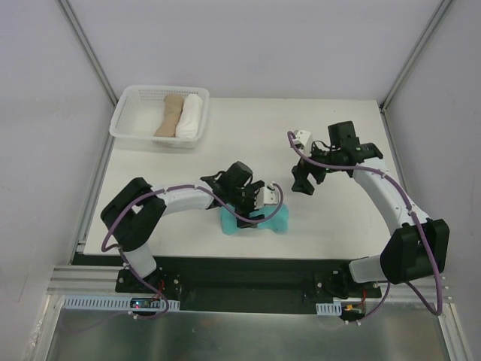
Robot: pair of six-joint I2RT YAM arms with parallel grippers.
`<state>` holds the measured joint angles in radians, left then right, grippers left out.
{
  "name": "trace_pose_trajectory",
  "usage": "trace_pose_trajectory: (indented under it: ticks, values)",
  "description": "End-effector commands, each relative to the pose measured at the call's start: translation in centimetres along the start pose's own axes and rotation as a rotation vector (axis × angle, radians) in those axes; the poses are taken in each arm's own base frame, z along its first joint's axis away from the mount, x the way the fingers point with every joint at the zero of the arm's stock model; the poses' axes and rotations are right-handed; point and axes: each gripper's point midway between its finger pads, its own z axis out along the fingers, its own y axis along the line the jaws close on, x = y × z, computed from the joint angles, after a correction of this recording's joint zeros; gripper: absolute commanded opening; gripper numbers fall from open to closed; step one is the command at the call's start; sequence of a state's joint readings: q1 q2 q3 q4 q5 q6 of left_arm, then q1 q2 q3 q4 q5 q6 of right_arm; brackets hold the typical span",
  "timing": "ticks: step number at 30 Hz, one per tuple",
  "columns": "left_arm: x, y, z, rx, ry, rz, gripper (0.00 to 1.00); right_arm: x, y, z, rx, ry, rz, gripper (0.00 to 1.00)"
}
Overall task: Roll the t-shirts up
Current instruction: Pick up the T-shirt from the center of the board.
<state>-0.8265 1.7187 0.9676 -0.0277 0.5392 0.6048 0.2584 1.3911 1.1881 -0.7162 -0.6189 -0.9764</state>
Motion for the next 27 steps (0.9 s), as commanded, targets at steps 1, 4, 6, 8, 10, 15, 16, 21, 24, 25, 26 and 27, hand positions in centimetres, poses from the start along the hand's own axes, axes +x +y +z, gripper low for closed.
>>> trace_pose_trajectory:
  ticks: [1,4,6,8,10,15,16,21,24,25,26,27]
  values:
    - [1.6,-1.0,1.3,0.031,0.056,0.013,0.82,-0.6,0.5,-0.6,-0.012,-0.036,0.021,0.96]
    - [2.4,-1.3,2.4,0.040,0.091,0.000,0.77,-0.5,0.3,-0.6,-0.010,-0.033,0.027,0.96]
    - [3.3,-1.3,3.0,0.038,0.123,-0.008,0.74,-0.5,0.3,-0.6,-0.008,-0.031,0.021,0.96]
    - [3.7,-1.3,3.3,0.032,0.137,-0.020,0.70,-0.4,0.2,-0.5,-0.007,-0.027,0.026,0.96]
    - [4.5,-1.1,3.6,0.014,0.167,-0.029,0.63,-0.5,0.1,-0.6,-0.004,-0.028,0.025,0.96]
    - [5.4,-0.9,3.8,0.004,0.202,-0.037,0.25,-0.4,-0.5,-0.9,0.021,-0.004,0.036,0.96]
    - [5.5,-0.9,3.7,0.002,0.206,-0.036,0.19,-0.4,-0.6,-1.0,0.031,0.007,0.043,0.96]
    - [4.9,-0.5,2.1,-0.025,0.214,-0.028,0.00,0.8,-4.0,-1.8,0.146,0.096,0.154,0.96]
    - [3.8,1.1,-0.5,-0.097,0.202,-0.064,0.00,0.7,-7.1,-3.3,0.263,0.106,0.285,0.96]
    - [3.0,2.0,-1.5,-0.129,0.188,-0.080,0.00,0.8,-7.8,-3.7,0.290,0.109,0.315,0.96]
    - [1.9,2.9,-3.1,-0.173,0.164,-0.084,0.00,0.7,-8.8,-4.8,0.329,0.101,0.357,0.96]
    - [1.2,3.9,-4.4,-0.214,0.150,-0.098,0.00,1.0,-9.4,-5.3,0.363,0.118,0.371,0.96]
